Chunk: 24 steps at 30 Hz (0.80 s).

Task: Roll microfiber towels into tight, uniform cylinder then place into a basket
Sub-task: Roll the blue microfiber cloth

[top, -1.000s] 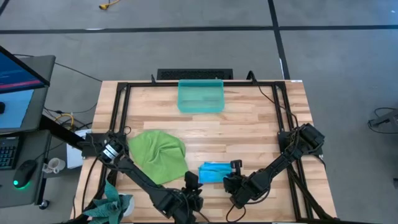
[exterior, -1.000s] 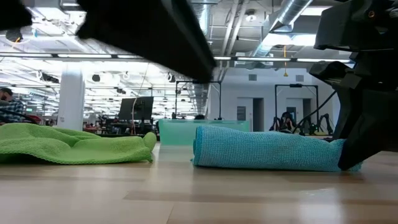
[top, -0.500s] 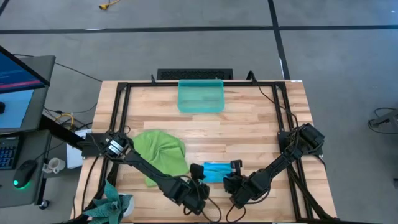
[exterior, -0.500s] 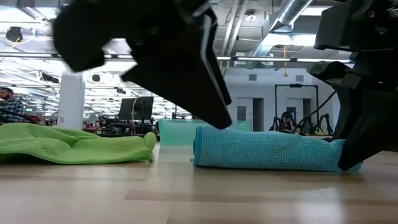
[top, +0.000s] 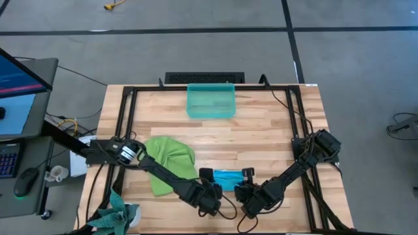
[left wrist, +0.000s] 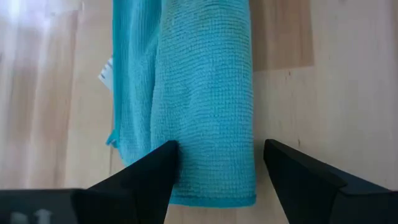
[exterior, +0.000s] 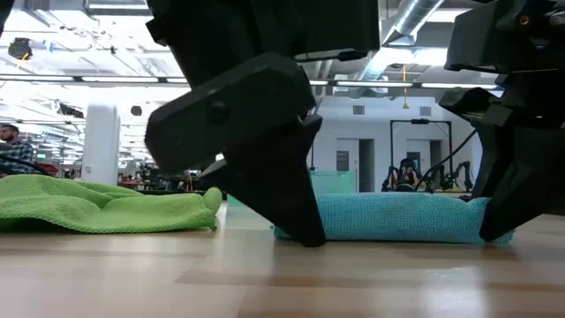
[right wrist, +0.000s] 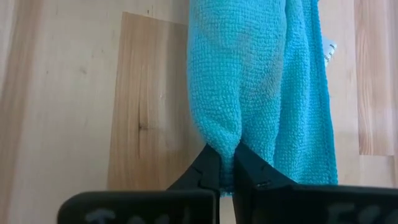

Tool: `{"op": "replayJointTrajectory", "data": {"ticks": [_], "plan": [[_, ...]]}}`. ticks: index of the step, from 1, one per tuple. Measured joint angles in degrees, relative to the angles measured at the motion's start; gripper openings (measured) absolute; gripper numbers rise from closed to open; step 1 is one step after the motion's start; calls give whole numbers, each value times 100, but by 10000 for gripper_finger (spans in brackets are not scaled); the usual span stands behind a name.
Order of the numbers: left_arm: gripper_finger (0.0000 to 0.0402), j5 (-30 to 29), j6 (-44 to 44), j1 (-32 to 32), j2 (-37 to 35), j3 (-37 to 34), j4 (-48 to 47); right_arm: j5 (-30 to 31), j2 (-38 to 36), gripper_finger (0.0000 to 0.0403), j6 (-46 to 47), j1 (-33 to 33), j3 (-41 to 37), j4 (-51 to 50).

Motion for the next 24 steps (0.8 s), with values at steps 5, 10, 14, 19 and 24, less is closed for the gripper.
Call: {"op": "replayJointTrajectory", "data": {"ticks": [5,10,14,19,24], "plan": [[192,299,-232,24,31,-32,22,-152,-110,33,107,42,-11,22],[87,450,-503,28,22,-39,25,-452,-319,26,355,130,-22,134],[15,840,-844,38,-76,-37,66,-1123,-430,32,608,186,-22,530],[25,2231,-1552,29,-277,-39,138,-2064,-424,30,706,216,-17,1400],[18,3852,-2244,170,-375,-35,179,-3000,-418,28,711,216,-13,2330]]}}
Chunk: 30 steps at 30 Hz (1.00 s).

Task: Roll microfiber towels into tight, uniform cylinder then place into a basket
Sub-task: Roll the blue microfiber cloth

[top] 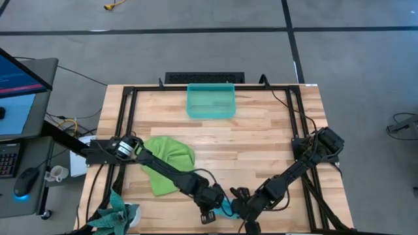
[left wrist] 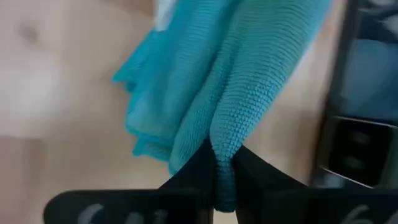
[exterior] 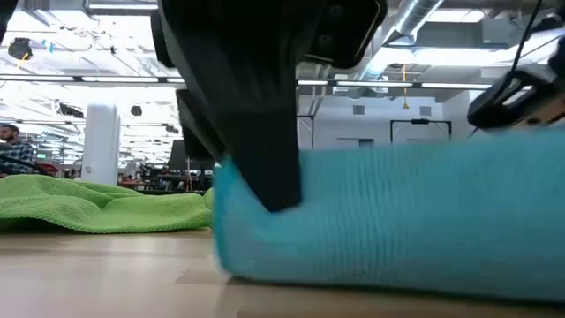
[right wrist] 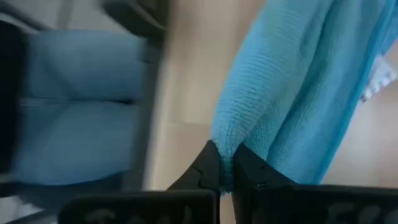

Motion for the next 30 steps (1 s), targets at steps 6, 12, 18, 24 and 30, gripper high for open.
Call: {"op": "replayJointTrajectory", "data": {"ticks": [6,12,18,24,30], "plan": [[21,1033,-339,350,43,-4,35,-379,-2,30,172,-38,7,49],[32,1164,-564,581,46,-19,-140,-408,-29,24,762,-291,-275,-96],[23,1207,-641,570,45,-15,-213,-653,-56,26,1325,-538,-621,234],[33,1082,-465,492,44,-22,-143,-641,-50,24,1466,-679,-636,185],[61,833,-195,482,42,-26,-237,-620,-52,24,1495,-799,-636,-18]]}}
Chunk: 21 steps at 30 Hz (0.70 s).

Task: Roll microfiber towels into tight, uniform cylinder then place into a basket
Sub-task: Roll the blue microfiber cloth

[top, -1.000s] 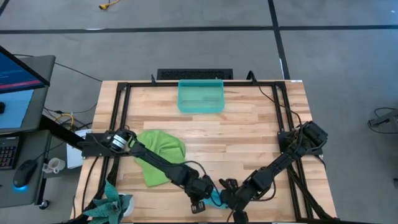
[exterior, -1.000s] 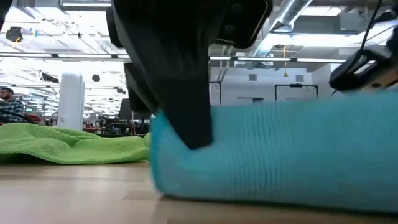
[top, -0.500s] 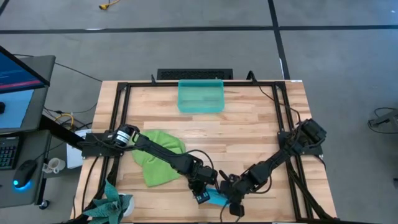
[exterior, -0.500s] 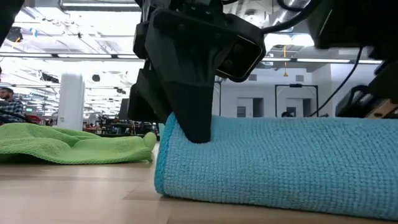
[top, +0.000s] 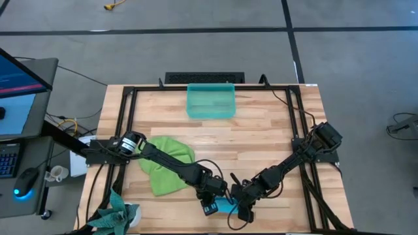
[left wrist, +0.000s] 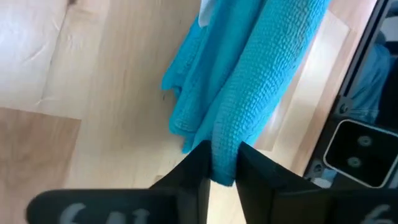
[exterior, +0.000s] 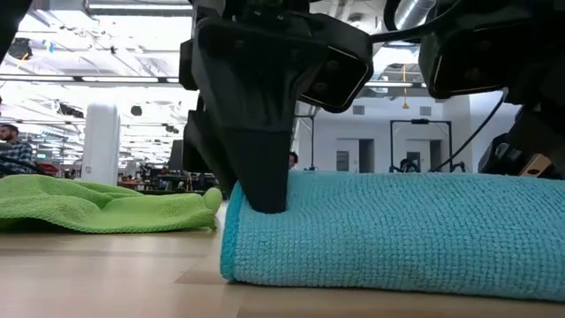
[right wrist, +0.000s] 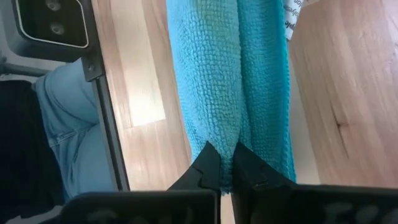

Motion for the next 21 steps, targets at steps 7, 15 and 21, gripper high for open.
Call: {"op": "replayJointTrajectory", "data": {"ticks": [7,15,21], "plan": [[121,-24,376,-5,0,-5,-341,60,2,28,-1,-29,0,-1],[181,-188,569,11,-7,-9,-778,101,2,25,-38,-31,0,-4],[182,-815,785,-79,-91,2,-1071,127,2,25,-40,-34,0,0]]}}
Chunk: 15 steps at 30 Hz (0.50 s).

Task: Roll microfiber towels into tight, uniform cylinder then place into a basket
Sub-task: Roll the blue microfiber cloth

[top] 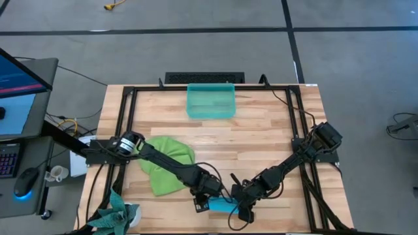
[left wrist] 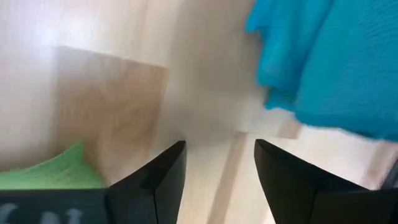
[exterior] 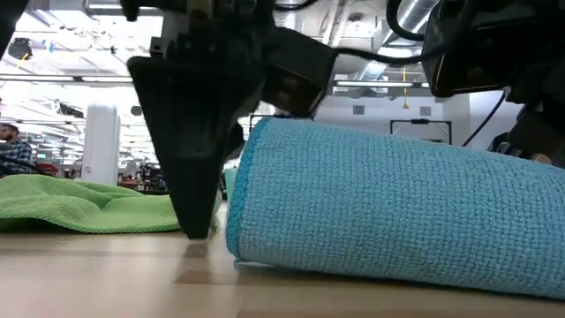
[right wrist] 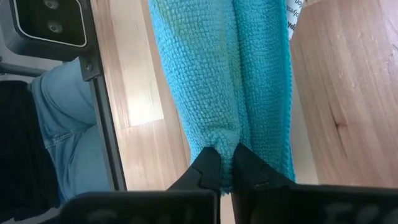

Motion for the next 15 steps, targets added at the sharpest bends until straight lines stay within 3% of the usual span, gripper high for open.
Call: {"op": "replayJointTrajectory", "data": {"ticks": [4,10,13,15], "plan": [[183,-605,0,-224,-315,0,24,2,0,24,-8,-2,0,4],[183,-2136,-24,-798,-969,0,230,4,0,26,-13,-4,-2,9],[183,-3105,304,-1049,-1067,9,796,4,0,23,-13,-7,-2,11],[183,-3338,628,-1148,-1049,5,1361,7,0,24,-13,-7,-6,22]]}}
